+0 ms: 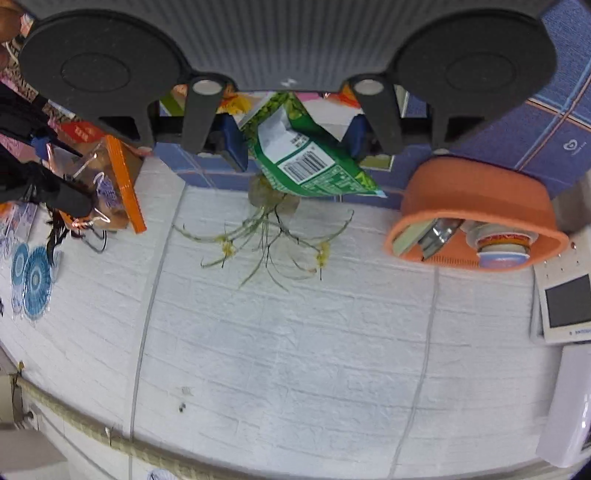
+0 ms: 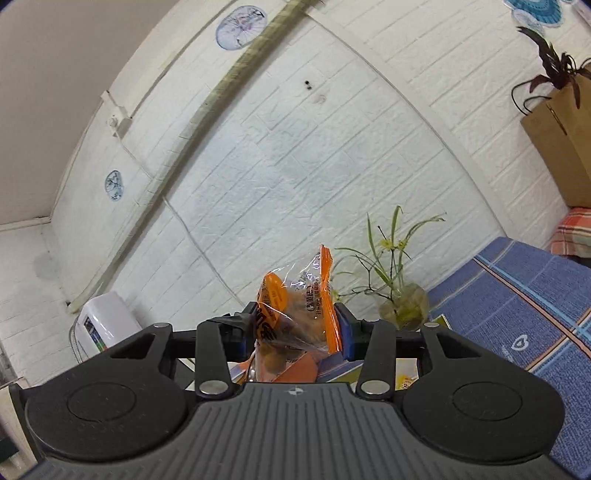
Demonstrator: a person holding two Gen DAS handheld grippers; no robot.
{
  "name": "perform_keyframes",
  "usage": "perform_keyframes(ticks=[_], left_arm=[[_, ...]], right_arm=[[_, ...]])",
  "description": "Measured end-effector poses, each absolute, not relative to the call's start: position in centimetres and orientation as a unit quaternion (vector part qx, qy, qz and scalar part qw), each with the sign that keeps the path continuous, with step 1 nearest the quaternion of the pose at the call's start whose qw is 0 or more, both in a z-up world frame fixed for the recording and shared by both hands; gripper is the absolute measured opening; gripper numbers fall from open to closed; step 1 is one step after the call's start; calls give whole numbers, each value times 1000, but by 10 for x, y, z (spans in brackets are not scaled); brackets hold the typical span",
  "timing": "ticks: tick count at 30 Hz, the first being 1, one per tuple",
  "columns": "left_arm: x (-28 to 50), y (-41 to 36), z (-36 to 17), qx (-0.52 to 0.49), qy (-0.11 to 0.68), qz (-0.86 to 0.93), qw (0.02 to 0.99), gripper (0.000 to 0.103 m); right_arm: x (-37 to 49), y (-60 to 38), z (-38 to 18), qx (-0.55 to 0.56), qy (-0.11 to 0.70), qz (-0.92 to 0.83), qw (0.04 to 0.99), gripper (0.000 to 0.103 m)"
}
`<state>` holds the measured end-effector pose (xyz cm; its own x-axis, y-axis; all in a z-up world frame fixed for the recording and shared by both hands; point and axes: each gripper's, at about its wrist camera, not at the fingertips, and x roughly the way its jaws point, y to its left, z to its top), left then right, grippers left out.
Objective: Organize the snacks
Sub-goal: 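Lift both bags over the green box and release them inside with both grippers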
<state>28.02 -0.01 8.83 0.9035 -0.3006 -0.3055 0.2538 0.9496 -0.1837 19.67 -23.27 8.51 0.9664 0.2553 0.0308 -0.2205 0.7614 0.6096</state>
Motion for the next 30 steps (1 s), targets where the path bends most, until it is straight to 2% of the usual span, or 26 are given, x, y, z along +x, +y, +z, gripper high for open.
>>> perform_keyframes(ticks=[5, 12, 14, 15, 16, 23, 28, 30], left_arm=[[304, -11, 61, -2, 178, -99, 979, 53], [328, -10, 29, 9, 210, -87, 974, 53], [329, -11, 26, 8, 209, -88, 974, 53], [330, -11, 25, 9, 205, -87, 975, 57], [329, -12, 25, 14, 203, -84, 976, 61], [321, -9, 38, 22, 182, -76, 980, 72], [306, 1, 56, 27, 178, -69, 981, 77], [294, 7, 65, 30, 169, -63, 983, 82]], right_arm=[[229, -223, 54, 290, 77, 95, 949, 74], [248, -217, 29, 203, 124, 23, 971, 74], [250, -216, 26, 185, 124, 26, 974, 82], [252, -215, 24, 176, 131, 29, 975, 88], [252, -214, 23, 167, 137, 25, 976, 103], [236, -211, 36, 107, 77, -20, 991, 103], [219, -218, 58, 118, 35, -9, 992, 103], [211, -220, 67, 125, 22, 2, 992, 103]])
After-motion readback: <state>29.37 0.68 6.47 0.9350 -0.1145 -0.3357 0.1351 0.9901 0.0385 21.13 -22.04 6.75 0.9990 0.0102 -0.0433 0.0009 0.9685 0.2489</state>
